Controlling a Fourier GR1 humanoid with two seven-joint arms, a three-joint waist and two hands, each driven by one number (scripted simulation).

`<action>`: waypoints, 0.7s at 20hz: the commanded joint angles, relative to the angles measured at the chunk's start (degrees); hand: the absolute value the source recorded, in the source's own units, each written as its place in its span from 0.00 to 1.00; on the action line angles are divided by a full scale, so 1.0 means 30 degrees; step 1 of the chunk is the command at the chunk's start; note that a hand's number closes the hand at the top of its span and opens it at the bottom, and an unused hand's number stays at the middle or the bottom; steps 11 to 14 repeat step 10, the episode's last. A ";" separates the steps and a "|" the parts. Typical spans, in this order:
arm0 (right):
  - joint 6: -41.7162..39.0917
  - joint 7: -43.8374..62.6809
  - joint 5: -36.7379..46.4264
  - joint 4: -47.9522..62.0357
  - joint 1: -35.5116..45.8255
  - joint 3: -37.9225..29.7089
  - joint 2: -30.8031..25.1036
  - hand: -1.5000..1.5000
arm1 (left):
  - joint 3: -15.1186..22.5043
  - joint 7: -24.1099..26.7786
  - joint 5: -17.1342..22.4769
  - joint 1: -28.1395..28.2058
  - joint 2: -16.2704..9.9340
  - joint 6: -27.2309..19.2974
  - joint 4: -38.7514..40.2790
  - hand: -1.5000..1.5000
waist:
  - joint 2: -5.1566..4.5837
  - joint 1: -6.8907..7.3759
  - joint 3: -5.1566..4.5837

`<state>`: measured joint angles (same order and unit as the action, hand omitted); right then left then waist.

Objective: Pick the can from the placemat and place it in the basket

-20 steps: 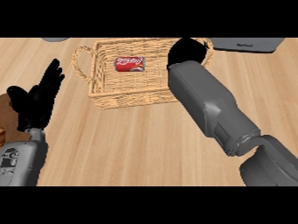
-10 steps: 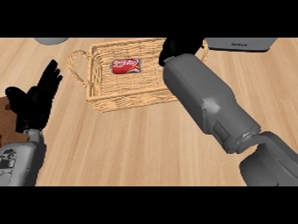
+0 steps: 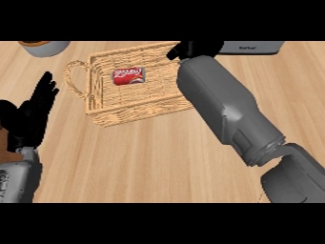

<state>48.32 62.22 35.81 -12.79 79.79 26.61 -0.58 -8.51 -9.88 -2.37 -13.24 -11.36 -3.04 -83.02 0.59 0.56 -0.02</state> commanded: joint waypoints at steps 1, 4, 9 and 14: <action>0.3881 0.2957 -0.0098 -0.0834 -0.0711 -0.0594 0.0185 0.00 | -0.0289 -0.0178 0.0064 0.1077 -0.0196 -0.0025 -0.0446 0.50 | 0.0410 -0.0774 0.0020; 0.4527 0.2485 -0.0312 -0.2169 -0.2102 -0.0546 0.0187 0.00 | -0.0256 -0.0142 0.0003 0.0707 -0.0080 -0.0142 -0.0146 0.50 | 0.0376 -0.0930 0.0009; 0.5238 0.1859 -0.0166 -0.4822 -0.4550 0.0263 0.0189 0.00 | -0.0934 0.0291 0.0385 0.1159 -0.0467 0.0003 -0.0178 0.50 | 0.0548 -0.1233 -0.0006; 0.5621 0.1528 0.0332 -0.4818 -0.5281 0.0124 0.0189 0.00 | -0.0821 0.0058 0.0328 0.1811 -0.0341 -0.0076 -0.0745 0.50 | 0.0516 -0.1426 0.0009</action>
